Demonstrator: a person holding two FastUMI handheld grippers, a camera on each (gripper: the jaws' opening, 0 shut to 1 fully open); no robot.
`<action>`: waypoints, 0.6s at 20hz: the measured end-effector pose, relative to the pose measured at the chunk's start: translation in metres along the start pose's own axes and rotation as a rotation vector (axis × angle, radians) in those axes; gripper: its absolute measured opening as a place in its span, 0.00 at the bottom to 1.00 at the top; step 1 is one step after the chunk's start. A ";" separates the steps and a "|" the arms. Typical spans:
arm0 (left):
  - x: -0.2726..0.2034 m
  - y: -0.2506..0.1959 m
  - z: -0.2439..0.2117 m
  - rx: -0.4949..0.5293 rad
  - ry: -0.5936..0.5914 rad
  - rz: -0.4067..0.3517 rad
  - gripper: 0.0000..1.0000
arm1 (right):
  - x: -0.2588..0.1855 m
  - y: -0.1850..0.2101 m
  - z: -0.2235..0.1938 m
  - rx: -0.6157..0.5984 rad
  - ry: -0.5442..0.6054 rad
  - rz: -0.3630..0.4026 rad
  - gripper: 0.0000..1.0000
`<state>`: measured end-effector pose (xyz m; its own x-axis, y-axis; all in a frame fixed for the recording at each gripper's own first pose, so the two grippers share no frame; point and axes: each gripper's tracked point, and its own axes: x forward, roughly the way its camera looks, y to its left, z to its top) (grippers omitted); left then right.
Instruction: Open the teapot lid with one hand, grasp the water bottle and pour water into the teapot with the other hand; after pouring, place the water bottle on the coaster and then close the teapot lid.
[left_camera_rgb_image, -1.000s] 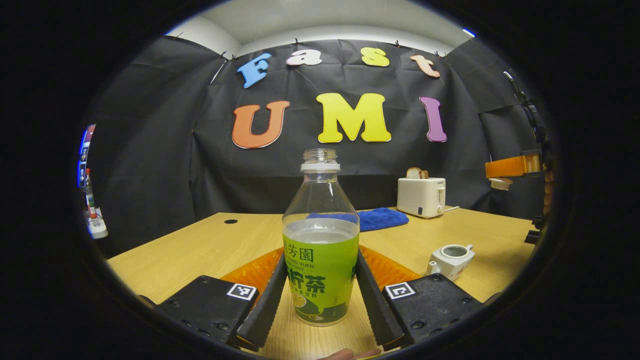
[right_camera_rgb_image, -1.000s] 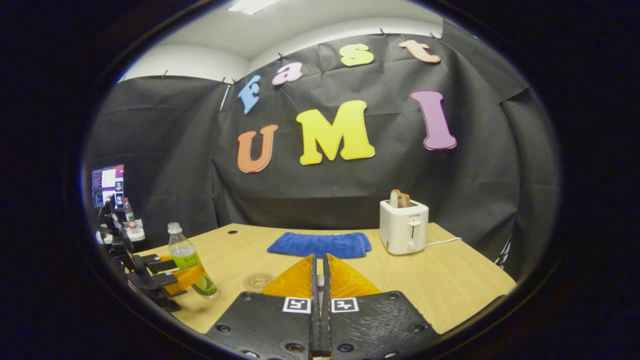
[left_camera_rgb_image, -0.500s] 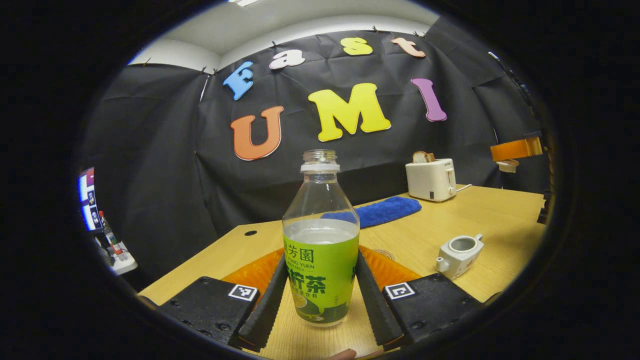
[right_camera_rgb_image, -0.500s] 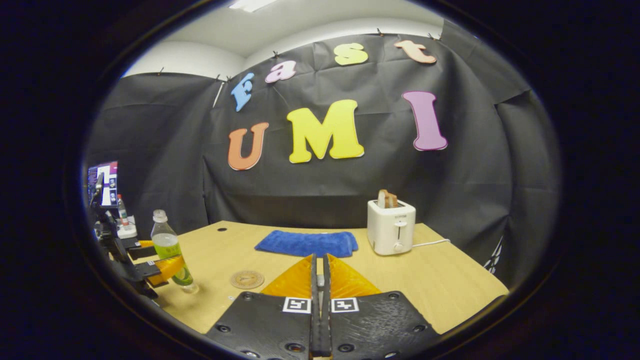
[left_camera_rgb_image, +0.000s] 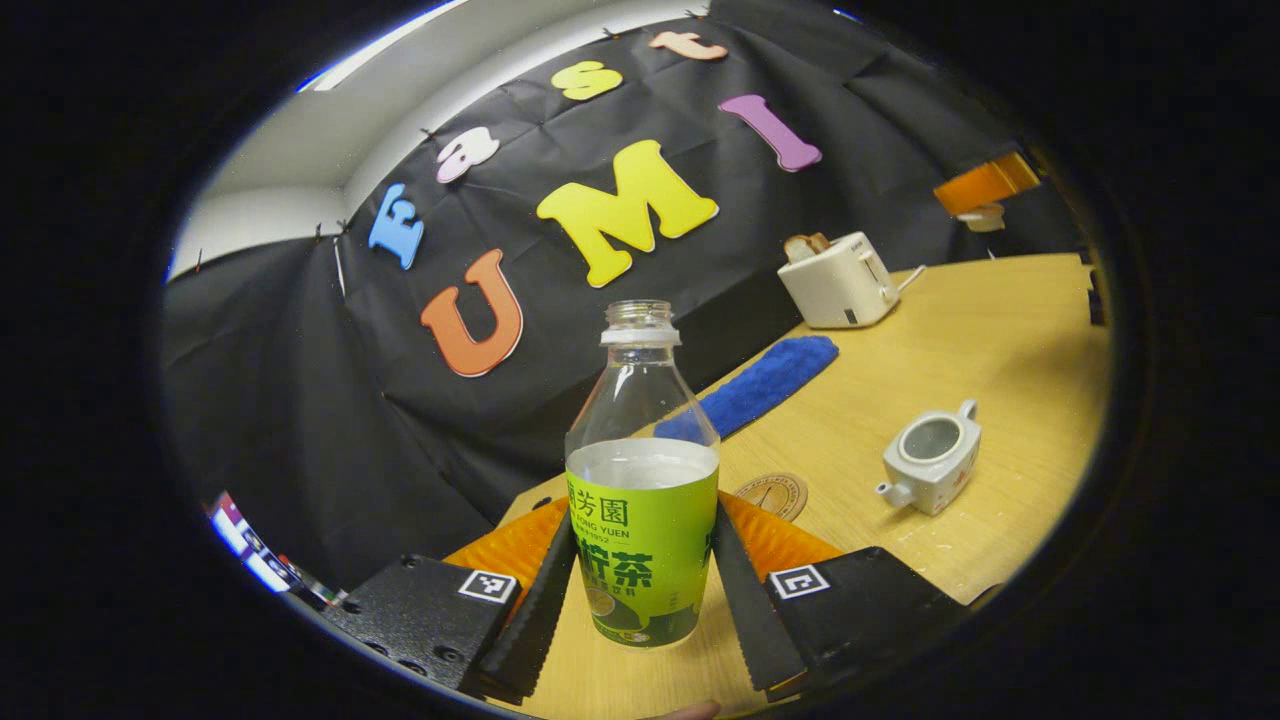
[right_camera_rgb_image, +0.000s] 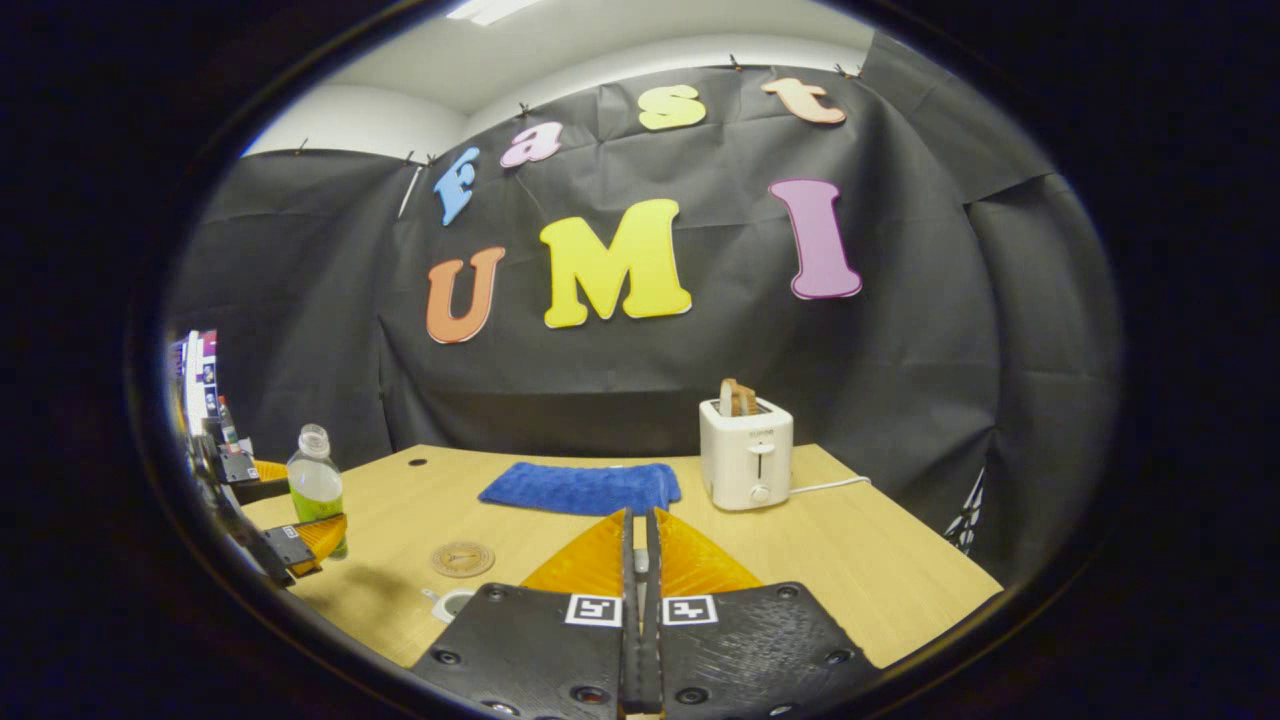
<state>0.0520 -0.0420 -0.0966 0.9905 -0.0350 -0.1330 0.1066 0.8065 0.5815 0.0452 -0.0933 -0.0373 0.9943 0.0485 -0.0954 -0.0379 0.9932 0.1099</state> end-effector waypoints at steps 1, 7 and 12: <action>0.002 -0.001 0.002 0.059 0.005 0.002 0.76 | -0.001 -0.003 0.001 0.002 0.000 -0.004 0.00; 0.014 -0.011 -0.002 0.386 0.065 -0.009 0.76 | 0.000 -0.011 0.001 0.008 0.004 -0.021 0.00; 0.014 -0.021 -0.001 0.583 0.093 -0.023 0.76 | 0.005 -0.021 -0.008 0.024 0.030 -0.032 0.00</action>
<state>0.0635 -0.0585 -0.1115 0.9783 0.0242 -0.2057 0.1846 0.3482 0.9191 0.0503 -0.1134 -0.0486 0.9914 0.0202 -0.1289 -0.0033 0.9916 0.1297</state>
